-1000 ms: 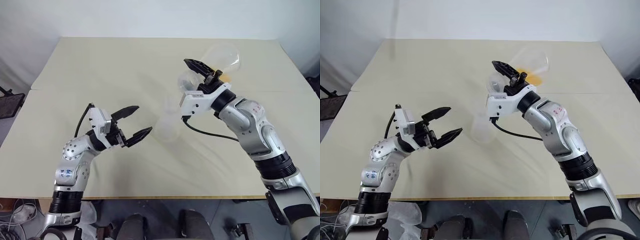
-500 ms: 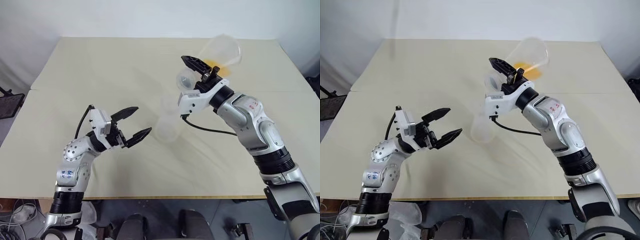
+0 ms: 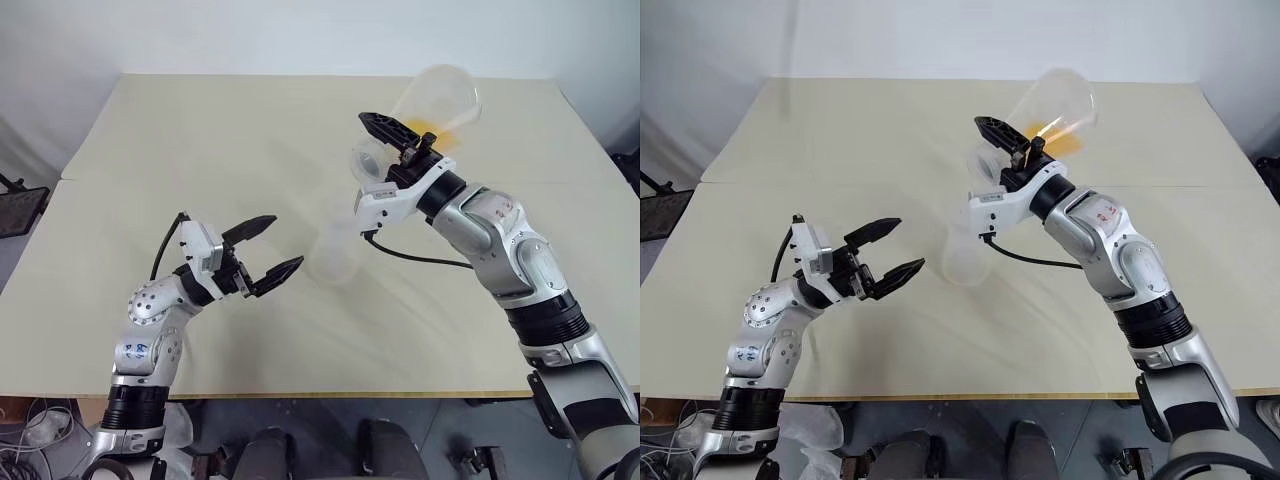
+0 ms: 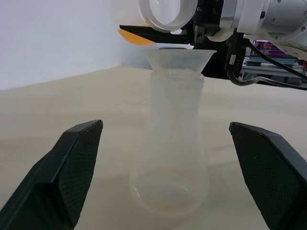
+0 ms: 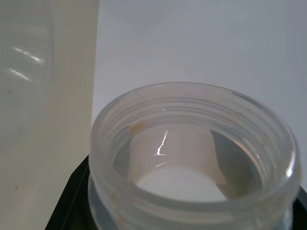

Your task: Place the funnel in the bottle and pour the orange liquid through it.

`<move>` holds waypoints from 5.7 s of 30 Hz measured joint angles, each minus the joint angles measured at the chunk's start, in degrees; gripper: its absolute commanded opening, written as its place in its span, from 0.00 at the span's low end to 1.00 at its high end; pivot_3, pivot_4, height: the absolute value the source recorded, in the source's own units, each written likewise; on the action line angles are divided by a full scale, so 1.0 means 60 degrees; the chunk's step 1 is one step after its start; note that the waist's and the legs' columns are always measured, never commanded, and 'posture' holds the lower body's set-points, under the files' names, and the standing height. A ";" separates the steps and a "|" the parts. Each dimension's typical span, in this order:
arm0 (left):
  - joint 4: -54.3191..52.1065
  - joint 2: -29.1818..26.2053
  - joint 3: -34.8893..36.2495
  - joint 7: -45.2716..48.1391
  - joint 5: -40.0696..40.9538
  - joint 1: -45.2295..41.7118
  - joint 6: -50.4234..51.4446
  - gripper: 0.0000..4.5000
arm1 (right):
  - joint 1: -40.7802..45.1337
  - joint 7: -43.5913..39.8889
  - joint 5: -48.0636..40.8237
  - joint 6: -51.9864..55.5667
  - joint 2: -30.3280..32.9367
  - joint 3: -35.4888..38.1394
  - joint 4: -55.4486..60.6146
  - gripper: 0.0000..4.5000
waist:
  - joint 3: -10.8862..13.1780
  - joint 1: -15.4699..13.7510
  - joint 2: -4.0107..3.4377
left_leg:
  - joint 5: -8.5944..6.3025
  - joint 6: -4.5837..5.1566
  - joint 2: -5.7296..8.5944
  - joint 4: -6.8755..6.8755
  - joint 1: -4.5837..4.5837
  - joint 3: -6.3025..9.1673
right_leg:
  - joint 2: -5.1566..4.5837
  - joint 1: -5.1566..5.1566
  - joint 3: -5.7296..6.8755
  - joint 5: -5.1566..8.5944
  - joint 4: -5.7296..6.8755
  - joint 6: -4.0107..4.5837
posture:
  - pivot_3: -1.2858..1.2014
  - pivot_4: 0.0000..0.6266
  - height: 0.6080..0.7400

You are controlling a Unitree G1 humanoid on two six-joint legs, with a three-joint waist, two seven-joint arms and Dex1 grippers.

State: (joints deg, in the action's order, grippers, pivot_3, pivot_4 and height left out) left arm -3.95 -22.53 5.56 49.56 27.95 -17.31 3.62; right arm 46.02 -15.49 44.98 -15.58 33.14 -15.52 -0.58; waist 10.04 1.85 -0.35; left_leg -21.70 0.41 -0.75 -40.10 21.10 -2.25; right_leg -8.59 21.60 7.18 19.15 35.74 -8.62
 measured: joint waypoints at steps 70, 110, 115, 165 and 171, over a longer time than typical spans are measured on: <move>-0.1106 -0.0016 -0.0347 -0.0225 0.0010 -0.0072 0.0698 1.00 | -0.0002 0.1133 0.1417 -0.0978 0.0092 -0.0078 -0.0027 0.55 | 0.0000 0.0018 0.0000 | 0.0000 0.0000 0.0000 -0.0001 -0.0001 0.0001 | 0.0000 0.0000 -0.0004 0.0000 0.0003 0.0000 | 0.52 0.24 1.00; -0.1464 0.0016 -0.0276 -0.0623 0.0291 -0.0074 0.0889 1.00 | 0.0248 0.1564 0.1860 -0.1420 0.0318 -0.0079 -0.0358 0.55 | 0.0000 0.0020 0.0000 | 0.0000 -0.0001 0.0000 -0.0001 -0.0001 0.0001 | 0.0000 0.0000 -0.0006 0.0000 0.0003 0.0000 | 0.52 0.24 1.00; -0.1464 0.0037 -0.0276 -0.0639 0.0282 -0.0072 0.0837 1.00 | 0.0349 0.1591 0.1859 -0.1564 0.0319 -0.0082 -0.0382 0.55 | 0.0000 0.0020 0.0000 | 0.0000 0.0000 -0.0001 -0.0001 -0.0001 0.0001 | 0.0000 0.0000 -0.0006 0.0000 0.0003 0.0000 | 0.52 0.24 1.00; -0.1429 0.0254 -0.0278 -0.0686 0.0198 -0.0057 0.0530 1.00 | 0.0725 0.2406 0.2407 -0.1634 0.0321 -0.0364 -0.0896 0.55 | 0.0000 0.0029 0.0000 | 0.0000 -0.0001 -0.0001 -0.0001 0.0000 0.0001 | 0.0000 0.0000 -0.0006 0.0000 0.0003 0.0000 | 0.52 0.24 1.00; -0.1429 0.0255 -0.0278 -0.0703 0.0198 -0.0057 0.0530 1.00 | 0.0724 0.2542 0.2451 -0.1751 0.0324 -0.0364 -0.0907 0.55 | 0.0000 0.0029 0.0000 | 0.0000 -0.0001 -0.0001 -0.0001 -0.0001 0.0001 | 0.0000 0.0000 -0.0007 0.0000 0.0003 0.0000 | 0.52 0.24 1.00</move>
State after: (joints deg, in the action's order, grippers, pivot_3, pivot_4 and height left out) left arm -12.52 -21.00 3.89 45.35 29.13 -17.65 6.80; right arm 50.36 -0.24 59.69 -26.09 35.09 -17.70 -6.02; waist 10.04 2.02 -0.35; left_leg -21.70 0.40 -0.76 -40.11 21.10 -2.24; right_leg -8.59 21.60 7.14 19.15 35.76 -8.62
